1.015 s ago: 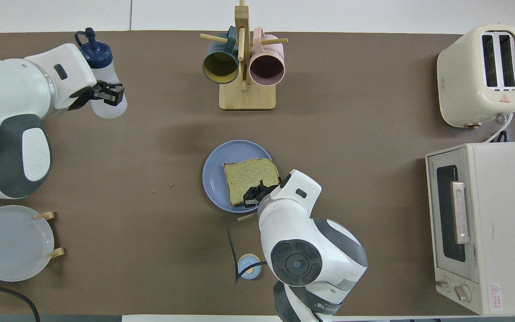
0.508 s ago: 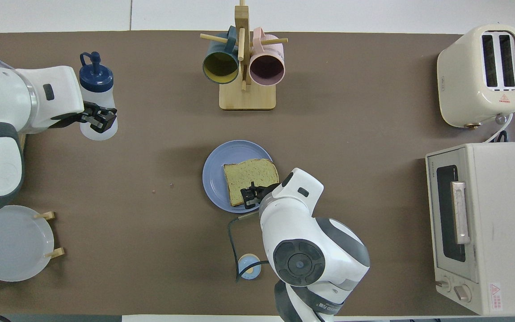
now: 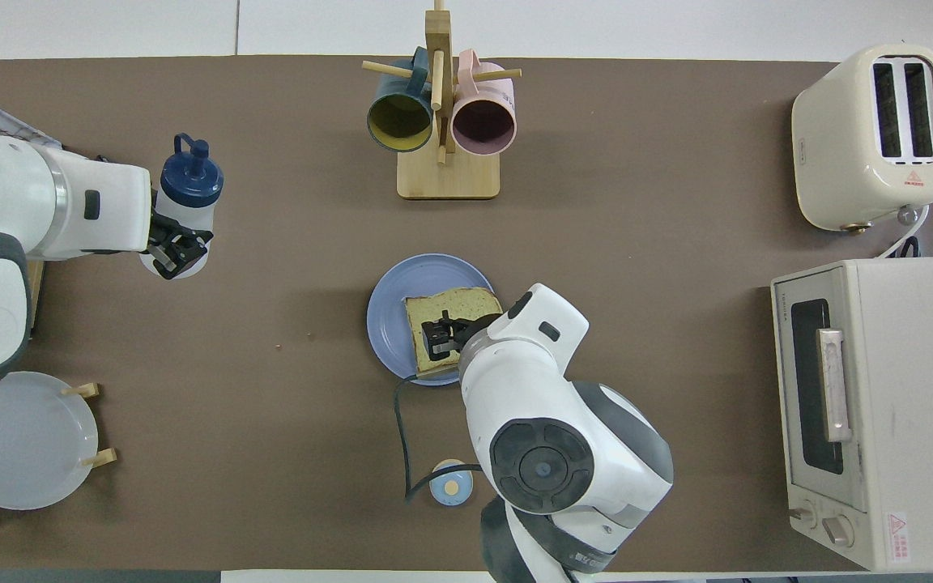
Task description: Put bread on plate and add seasoning
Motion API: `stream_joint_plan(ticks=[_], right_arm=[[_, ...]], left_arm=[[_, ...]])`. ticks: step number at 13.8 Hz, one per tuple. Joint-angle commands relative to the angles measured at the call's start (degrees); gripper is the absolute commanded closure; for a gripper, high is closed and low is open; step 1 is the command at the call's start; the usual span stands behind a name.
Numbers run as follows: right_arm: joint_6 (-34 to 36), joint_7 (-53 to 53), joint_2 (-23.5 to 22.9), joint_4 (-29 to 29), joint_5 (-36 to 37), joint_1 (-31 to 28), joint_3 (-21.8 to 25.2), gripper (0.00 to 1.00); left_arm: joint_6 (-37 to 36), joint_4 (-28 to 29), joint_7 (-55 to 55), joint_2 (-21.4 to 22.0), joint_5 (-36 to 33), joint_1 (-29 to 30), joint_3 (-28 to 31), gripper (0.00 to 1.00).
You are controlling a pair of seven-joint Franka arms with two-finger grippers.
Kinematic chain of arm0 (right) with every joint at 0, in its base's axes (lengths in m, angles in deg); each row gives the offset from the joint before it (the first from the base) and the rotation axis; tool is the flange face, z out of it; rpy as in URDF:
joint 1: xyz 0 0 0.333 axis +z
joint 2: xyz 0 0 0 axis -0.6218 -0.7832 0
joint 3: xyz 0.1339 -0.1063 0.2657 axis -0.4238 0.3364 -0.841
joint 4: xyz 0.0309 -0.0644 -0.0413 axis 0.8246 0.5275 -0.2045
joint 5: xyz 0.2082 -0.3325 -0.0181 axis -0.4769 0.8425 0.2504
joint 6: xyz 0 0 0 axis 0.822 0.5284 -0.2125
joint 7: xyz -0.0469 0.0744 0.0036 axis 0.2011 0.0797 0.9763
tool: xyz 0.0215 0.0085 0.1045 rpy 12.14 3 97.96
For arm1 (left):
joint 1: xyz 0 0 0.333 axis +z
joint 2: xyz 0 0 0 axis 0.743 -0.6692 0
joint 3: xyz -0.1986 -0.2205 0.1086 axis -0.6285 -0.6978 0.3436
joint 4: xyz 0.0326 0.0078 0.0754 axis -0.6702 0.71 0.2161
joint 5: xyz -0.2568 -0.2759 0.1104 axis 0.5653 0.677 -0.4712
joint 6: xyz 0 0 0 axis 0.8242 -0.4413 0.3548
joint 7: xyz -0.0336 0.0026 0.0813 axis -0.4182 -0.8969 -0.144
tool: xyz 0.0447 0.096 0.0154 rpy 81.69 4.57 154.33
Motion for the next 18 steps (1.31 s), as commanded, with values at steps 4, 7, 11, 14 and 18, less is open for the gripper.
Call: stream_joint_plan(ticks=[4,7,11,14,18], right_arm=[[8.5,-12.4,-2.5,-10.2,-26.3,-5.2,-0.1,0.0],[12.3,-11.8,0.2,-10.1,-31.0,-5.8,-0.2,0.0],[13.0,-12.2,2.8,-10.2,-36.1,-5.9,-0.2,0.0],[18.2,-11.7,3.3,-15.0,-38.7,-6.2,-0.1,0.0],[32.0,-11.1,-1.9,-32.0,-38.8,-6.9,0.2,0.0]], left_arm=[[-7.8,0.9,-12.4,2.6,0.4,-0.7,0.0,1.0],[-8.8,1.8,-12.9,3.4,0.5,-2.6,-0.9,1.0],[-10.7,2.2,-13.0,4.2,0.5,-4.3,-1.1,1.0],[-11.2,3.0,-13.0,4.9,0.5,-5.5,-1.1,1.0],[-13.2,3.5,-14.4,6.0,0.5,-6.4,-1.2,1.0]])
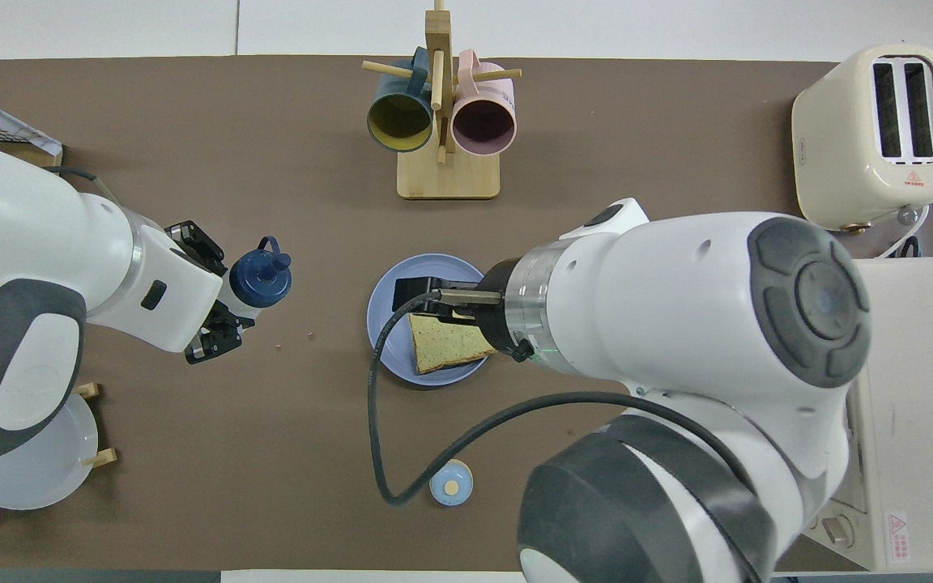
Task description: Put bread on plate and add seasoning
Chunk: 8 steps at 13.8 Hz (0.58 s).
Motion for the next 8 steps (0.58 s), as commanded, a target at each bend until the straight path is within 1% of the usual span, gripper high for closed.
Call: stream_joint_plan(ticks=[1,5,7,8], right_arm=[[5.1,1.4,-4.8,-10.5,-1.4,-1.1,-0.4,0.0],[1.8,3.8,-7.2,-14.1,-2.5,-0.1,-0.8,0.0],[-2.0,3.8,-8.1,-14.4,-2.3,0.8,-0.8,0.0],[-4.4,3.8,-8.8,-14.4,-2.5,1.6,-0.8,0.05]], left_arm=[[-0.4,2.6,-1.9,2.7,0.5,-2.0,0.5,1.0],[-0.6,2.8,-2.0,2.9,0.5,-2.7,0.2,1.0],[-0.6,2.8,-1.9,2.9,0.5,-3.3,0.2,1.0],[-0.6,2.8,-1.9,2.9,0.5,-3.3,0.1,1.0]])
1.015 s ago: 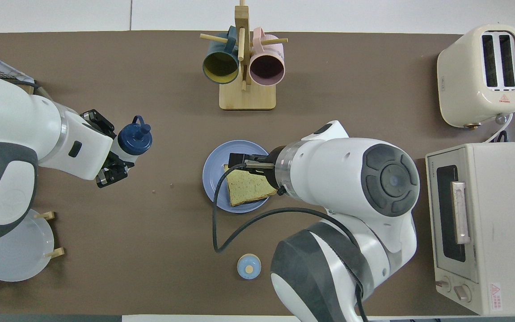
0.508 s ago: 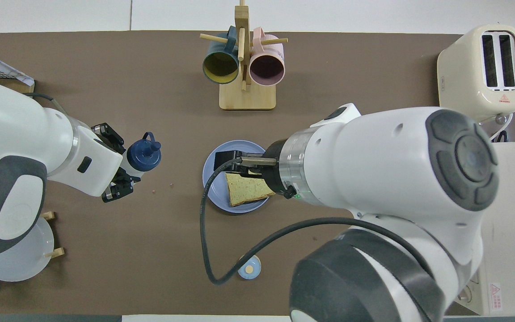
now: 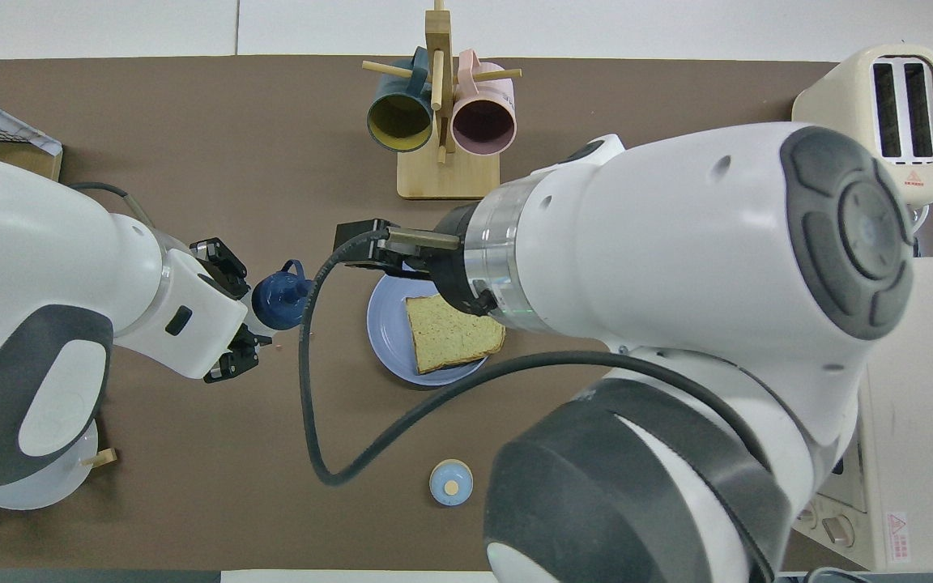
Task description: Put bread on plate and add seasoning
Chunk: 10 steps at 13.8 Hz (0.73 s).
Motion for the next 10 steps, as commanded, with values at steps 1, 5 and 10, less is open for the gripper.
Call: stream_joint_plan(ticks=[1,5,10], right_arm=[[-4.2,0.9,-2.4,-1.9,-0.4,2.4,-0.2,0.11],[-6.6,1.7,-4.1,-1.8,0.5,5.6,-0.2,0.22],[-6.4,1.7,-4.1,-1.8,0.5,5.5,-0.2,0.43]], left_arm=[[-0.3,1.4,-0.8,1.8,0.6,-0.9,0.4,1.0],[-0.1,2.0,-0.8,1.8,1.1,-0.9,0.3,1.0],[0.0,2.3,-0.8,2.3,1.5,-0.9,0.3,1.0]])
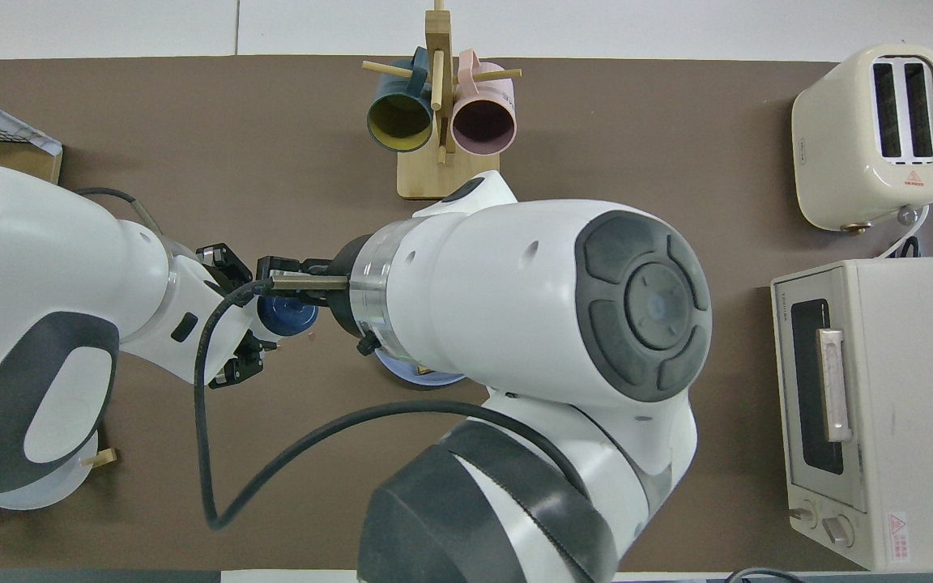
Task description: Put bread on plate and add seasoning
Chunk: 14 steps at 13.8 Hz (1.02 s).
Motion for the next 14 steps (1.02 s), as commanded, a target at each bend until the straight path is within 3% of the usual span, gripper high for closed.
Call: stream_joint_plan(ticks=[1,7,11,14], right_arm=[[0.3,1.0,-0.5,-1.3,0.4,-0.5,-0.3,0.5],[0.2,1.0,-0.5,0.0,0.9,-0.4,-0.3,0.53],[0.2,1.0,-0.5,0.0,0.9,-0.4,-0.3,0.7],[0.1,1.0,-0.5,0.0,0.8,-0.4,-0.3,0.74]], left_arm=[[0.0,1.7,-0.7,1.8,1.4,-0.5,0.3,1.0],[0.0,1.8,-0.6,1.9,1.8,-0.5,0.3,1.0],[0.0,1.8,-0.6,1.9,2.5,-0.5,0.3,1.0],[0.1,1.8,-0.5,1.9,2.7,-0.5,0.3,1.0]])
